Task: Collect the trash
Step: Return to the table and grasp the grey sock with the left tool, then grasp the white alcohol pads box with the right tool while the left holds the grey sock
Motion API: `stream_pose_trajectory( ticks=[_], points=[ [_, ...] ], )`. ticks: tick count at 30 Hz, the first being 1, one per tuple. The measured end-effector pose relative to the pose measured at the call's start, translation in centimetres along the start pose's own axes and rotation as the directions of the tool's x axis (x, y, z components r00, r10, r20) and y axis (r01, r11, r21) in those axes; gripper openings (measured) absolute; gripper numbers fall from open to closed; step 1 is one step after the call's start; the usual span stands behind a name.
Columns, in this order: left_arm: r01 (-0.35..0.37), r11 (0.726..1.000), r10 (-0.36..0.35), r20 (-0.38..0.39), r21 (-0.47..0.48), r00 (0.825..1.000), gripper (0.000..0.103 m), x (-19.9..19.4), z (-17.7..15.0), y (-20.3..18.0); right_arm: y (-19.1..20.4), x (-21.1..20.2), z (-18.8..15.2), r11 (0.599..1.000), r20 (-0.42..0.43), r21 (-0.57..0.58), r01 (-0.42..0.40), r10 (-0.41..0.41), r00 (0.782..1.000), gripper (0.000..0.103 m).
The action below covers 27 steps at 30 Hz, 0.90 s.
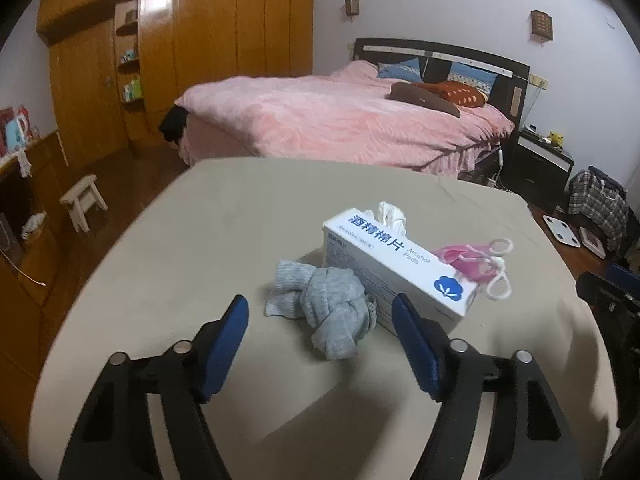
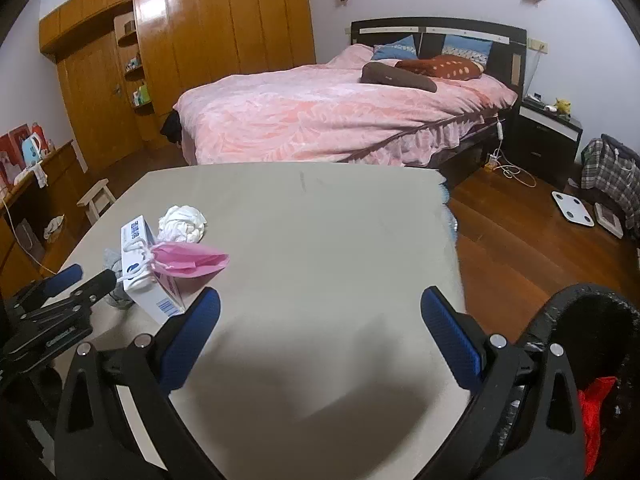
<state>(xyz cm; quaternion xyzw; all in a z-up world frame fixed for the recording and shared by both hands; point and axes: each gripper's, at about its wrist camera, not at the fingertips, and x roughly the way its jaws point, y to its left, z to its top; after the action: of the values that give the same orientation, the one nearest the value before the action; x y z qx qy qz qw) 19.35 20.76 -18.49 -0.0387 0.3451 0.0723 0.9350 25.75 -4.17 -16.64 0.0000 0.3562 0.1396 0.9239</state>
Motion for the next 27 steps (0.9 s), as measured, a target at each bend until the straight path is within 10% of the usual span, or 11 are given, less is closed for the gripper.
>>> stream_pose_trajectory(
  ticks=[10, 27],
  points=[
    [0.061, 0.998, -0.06, -0.075, 0.004, 0.995, 0.035, 2.5, 0.3, 0.1, 1.0, 1.6, 0.1, 1.0, -0.018, -0.017, -0.012, 0.011, 1.0, 0.098],
    [-0.037, 0.999, 0.037, -0.003, 0.009, 0.999, 0.032, -1.4, 0.3, 2.9, 4.4, 0.8, 0.4, 0.994, 0.004, -0.055, -0.094, 0.095, 0.996, 0.098]
  ],
)
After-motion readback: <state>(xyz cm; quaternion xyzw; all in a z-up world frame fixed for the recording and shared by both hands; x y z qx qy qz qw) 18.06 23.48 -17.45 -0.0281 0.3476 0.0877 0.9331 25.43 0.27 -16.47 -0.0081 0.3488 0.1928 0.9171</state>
